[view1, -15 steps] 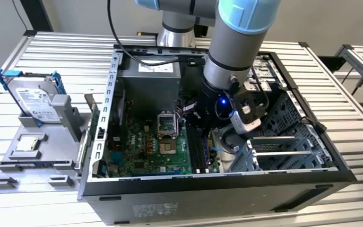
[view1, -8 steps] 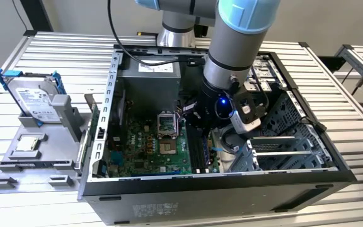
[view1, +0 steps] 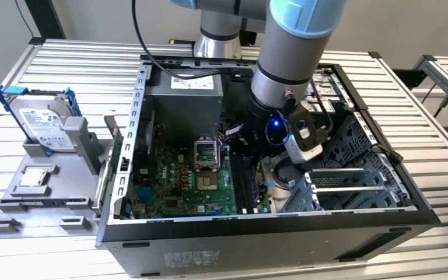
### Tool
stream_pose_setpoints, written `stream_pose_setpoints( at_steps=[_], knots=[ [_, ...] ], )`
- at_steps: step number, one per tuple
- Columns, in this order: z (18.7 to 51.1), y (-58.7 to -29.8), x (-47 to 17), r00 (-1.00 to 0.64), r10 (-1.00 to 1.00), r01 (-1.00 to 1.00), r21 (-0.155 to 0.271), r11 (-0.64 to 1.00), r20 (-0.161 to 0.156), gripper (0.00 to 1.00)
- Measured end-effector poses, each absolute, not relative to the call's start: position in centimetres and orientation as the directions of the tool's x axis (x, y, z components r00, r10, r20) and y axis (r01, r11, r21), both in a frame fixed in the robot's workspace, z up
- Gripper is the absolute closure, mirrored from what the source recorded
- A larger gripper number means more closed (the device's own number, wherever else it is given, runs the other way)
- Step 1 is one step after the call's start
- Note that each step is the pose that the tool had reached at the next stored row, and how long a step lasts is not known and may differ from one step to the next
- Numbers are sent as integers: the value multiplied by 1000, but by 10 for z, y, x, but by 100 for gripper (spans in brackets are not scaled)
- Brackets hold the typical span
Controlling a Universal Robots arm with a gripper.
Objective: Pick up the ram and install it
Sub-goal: 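Insert the ram into the slot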
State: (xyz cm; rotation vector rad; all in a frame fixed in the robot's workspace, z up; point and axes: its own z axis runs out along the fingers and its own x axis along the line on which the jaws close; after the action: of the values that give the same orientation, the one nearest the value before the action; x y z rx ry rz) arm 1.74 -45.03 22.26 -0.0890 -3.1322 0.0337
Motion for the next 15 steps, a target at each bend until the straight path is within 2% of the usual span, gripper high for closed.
stream_pose_setpoints(
  at_steps=[15],
  knots=[
    [218,-449,16,-999,43,42,-22,999,7,100]
  ],
)
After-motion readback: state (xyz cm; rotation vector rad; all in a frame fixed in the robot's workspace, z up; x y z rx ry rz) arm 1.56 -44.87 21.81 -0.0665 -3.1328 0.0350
